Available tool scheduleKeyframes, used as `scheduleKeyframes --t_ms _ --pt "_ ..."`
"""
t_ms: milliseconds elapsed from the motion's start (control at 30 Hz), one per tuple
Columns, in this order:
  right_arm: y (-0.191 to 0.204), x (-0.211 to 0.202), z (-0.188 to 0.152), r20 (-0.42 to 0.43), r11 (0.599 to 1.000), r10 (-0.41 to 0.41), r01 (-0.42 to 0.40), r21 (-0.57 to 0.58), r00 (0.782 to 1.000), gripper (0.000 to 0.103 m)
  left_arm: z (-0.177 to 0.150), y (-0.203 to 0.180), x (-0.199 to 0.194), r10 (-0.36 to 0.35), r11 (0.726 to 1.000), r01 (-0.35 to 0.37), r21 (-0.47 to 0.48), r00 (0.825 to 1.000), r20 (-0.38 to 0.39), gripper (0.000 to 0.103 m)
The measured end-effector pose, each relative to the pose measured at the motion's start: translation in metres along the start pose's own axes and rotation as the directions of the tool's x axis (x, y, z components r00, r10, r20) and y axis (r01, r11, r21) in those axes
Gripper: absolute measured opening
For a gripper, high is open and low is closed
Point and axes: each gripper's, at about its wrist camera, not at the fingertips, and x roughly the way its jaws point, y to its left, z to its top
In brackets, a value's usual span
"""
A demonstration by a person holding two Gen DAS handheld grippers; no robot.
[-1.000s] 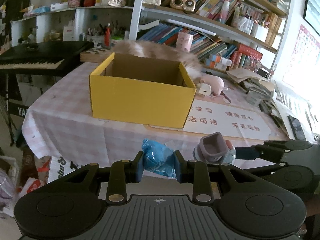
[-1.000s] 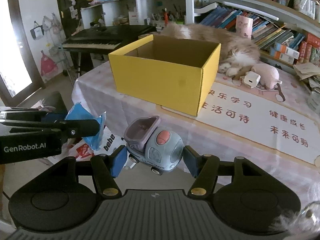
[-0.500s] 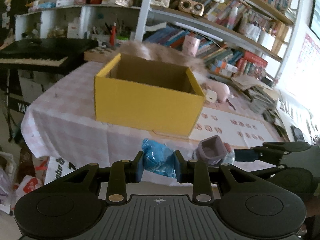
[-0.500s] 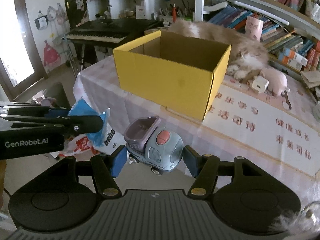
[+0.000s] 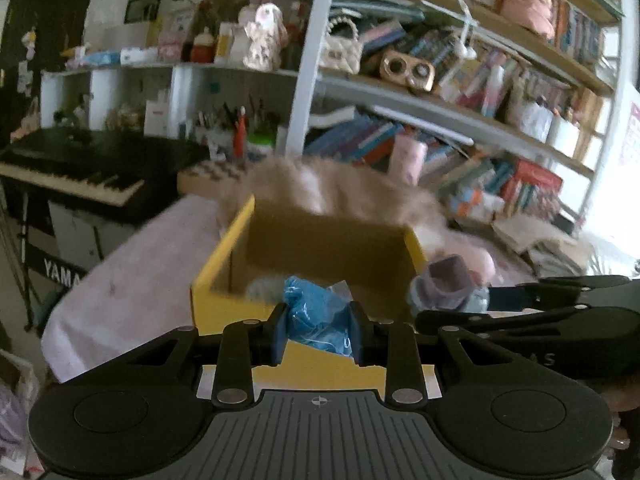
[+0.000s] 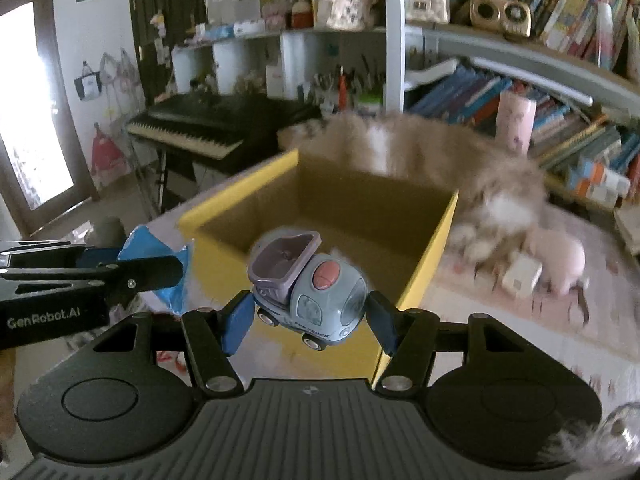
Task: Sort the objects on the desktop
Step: 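Carry the blue cloth and toy truck with both tools over the yellow box, then lower the cloth and truck into the yellow box and open both tools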
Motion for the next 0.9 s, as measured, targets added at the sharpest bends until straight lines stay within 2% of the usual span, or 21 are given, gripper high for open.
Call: scheduleKeyframes --t_ms 133,233,400,567,767,900 --pt "-0.021 0.018 0.027 0.029 1.0 -0.009 0.01 -0.026 1.0 0.059 0.019 -0.001 0.024 0.026 1.0 -0.027 0.01 0.999 0.034 0.029" --pt "-0.036 0.034 0.041 0.039 0.999 -0.011 0.012 -0.043 0.999 0.059 0.03 -0.003 0.044 0.051 0.998 -0.053 0.039 0.998 0.032 0.029" --pt "-0.059 0.067 0.061 0.04 0.998 -0.004 0.007 -0.058 0.999 0.059 0.039 -0.008 0.079 0.082 0.992 -0.08 0.095 0.997 -0.014 0.029" --pt "-0.074 0.099 0.076 0.032 0.998 0.004 -0.002 -0.059 0.999 0.059 0.037 -0.018 0.11 0.082 0.986 -0.07 0.149 0.993 -0.079 0.029" --pt "-0.08 0.148 0.086 -0.034 0.995 0.019 -0.023 -0.1 0.999 0.059 0.033 -0.029 0.147 0.088 0.97 -0.047 0.238 0.983 -0.164 0.029" --pt "-0.08 0.177 0.087 -0.116 0.986 0.035 -0.054 -0.159 0.993 0.059 0.029 -0.029 0.163 0.098 0.966 -0.041 0.254 0.971 -0.218 0.029"
